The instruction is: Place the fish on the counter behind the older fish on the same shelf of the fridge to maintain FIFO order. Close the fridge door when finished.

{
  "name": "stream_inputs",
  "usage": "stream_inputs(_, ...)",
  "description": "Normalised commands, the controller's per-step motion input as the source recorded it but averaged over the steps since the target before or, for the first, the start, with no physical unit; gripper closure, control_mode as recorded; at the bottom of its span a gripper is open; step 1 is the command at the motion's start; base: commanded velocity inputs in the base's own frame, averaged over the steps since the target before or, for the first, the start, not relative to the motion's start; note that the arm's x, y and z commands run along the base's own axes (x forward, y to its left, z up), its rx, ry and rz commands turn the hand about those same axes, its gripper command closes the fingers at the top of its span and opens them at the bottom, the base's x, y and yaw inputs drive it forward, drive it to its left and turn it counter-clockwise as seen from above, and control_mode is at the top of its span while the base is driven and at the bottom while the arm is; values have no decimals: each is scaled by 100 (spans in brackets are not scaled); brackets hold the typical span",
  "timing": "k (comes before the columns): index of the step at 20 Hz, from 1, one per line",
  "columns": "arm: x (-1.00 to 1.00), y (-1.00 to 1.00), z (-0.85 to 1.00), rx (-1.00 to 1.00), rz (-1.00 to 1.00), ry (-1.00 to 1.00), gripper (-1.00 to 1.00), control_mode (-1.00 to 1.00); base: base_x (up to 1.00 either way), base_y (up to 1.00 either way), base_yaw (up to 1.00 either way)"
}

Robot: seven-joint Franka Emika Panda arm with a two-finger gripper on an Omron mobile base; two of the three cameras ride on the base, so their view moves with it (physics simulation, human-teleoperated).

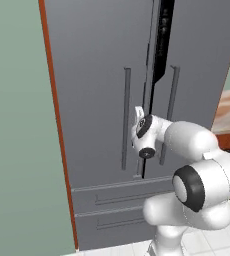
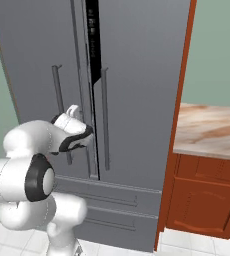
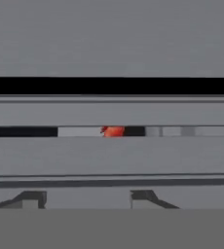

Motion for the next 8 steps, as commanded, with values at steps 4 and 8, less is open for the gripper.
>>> stream_inputs(4, 61, 0, 6, 0, 17, 3, -100, -100, 0, 0, 0)
stream_inputs(8, 15, 0, 24, 0, 12, 4, -100, -100, 0, 0, 0)
